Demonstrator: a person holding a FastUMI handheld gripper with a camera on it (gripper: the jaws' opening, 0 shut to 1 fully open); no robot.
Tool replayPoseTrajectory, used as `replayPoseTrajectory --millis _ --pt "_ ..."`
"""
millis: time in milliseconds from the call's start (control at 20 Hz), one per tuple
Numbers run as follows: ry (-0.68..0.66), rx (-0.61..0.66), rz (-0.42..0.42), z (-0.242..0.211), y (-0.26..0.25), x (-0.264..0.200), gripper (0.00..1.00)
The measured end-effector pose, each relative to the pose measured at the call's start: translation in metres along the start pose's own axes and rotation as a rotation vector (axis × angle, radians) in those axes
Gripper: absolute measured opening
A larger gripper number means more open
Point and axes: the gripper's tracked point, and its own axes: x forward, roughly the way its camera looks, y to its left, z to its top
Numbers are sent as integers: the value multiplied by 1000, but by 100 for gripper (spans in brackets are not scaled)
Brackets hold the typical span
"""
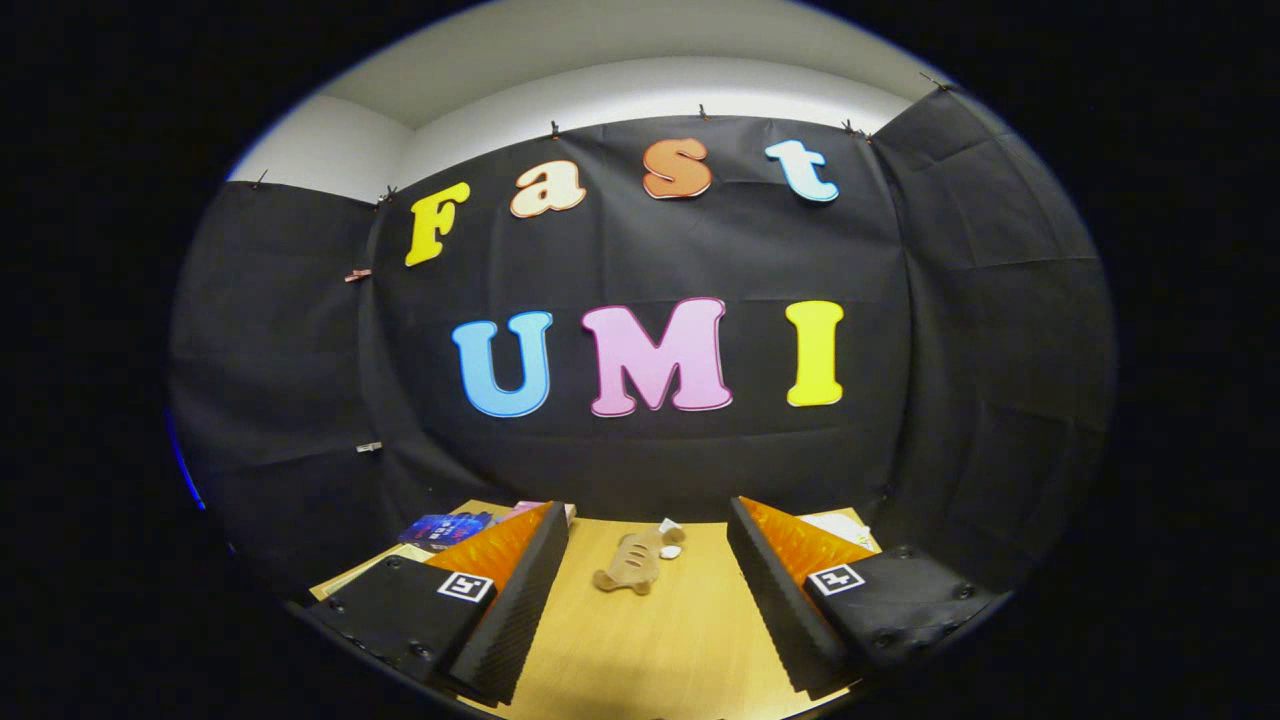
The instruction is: Open the storage box then place both shoes into the box .Put the left shoe in first, then the right shoe, with the right side of both shoes facing outward in a uniform manner.
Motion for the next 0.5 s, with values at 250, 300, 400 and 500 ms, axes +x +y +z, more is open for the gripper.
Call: replayPoseTrajectory --millis 250,300,400,500 --pt "26 -36 -59 -29 -16 -11 98" --pt "33 -34 -61 -32 -17 -12 98" --pt "53 -28 -61 -37 -21 -15 98" --pt "55 -17 -56 -40 -21 -13 98"
